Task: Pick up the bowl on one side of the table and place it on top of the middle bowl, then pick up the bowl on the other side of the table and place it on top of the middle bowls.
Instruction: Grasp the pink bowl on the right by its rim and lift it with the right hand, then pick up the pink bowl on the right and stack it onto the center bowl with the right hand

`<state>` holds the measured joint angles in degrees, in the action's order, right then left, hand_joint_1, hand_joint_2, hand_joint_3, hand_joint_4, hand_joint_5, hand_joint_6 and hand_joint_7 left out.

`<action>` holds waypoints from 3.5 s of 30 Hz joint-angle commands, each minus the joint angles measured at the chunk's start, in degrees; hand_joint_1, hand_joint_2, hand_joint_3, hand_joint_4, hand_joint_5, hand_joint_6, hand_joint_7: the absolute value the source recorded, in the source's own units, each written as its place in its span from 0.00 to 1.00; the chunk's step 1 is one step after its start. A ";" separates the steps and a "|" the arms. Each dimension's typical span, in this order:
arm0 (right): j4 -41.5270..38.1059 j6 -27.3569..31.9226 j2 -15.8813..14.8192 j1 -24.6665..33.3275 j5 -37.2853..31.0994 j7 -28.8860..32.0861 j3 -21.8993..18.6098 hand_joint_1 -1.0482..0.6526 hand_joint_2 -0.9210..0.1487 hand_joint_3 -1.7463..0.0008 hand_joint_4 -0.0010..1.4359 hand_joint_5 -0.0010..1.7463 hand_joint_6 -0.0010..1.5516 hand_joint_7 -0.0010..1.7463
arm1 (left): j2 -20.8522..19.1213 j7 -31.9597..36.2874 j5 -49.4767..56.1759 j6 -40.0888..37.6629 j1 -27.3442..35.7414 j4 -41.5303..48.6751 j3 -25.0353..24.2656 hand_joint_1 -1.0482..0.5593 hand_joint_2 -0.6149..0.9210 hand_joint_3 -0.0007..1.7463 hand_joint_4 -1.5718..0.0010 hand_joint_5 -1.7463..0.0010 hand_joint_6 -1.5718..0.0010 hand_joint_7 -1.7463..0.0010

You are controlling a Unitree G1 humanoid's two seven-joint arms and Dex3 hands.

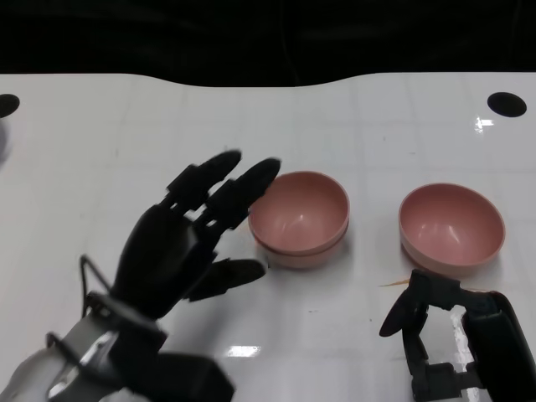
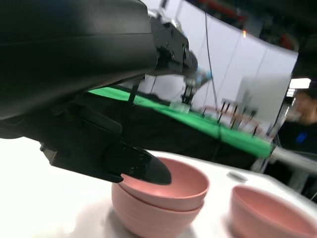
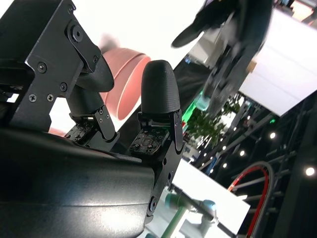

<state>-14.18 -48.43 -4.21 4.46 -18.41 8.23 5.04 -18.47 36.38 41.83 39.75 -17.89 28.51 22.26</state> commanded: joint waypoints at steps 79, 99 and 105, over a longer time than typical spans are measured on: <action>-32.74 33.56 -16.71 -33.23 -34.57 27.43 18.55 0.55 0.08 0.95 0.67 1.00 0.53 0.90 | 6.06 -43.05 -34.86 10.71 18.53 -5.29 -16.29 0.62 0.56 0.92 0.42 0.00 0.45 0.14; -11.34 30.06 -13.47 -35.60 -30.63 28.32 17.57 0.55 0.67 0.19 0.70 1.00 0.50 0.99 | 6.09 -43.47 -34.32 10.23 18.46 -5.69 -16.37 0.62 0.56 0.93 0.42 0.00 0.45 0.13; -11.64 27.62 -10.80 -37.73 -30.67 26.02 19.34 0.55 0.69 0.23 0.71 1.00 0.51 0.98 | 6.14 -43.29 -33.97 10.80 18.45 -5.70 -16.34 0.64 0.56 0.93 0.42 0.00 0.45 0.13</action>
<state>-25.55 -19.88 -15.15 -31.54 -49.86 34.79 24.16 -11.88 -6.76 7.53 50.50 0.57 23.40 6.28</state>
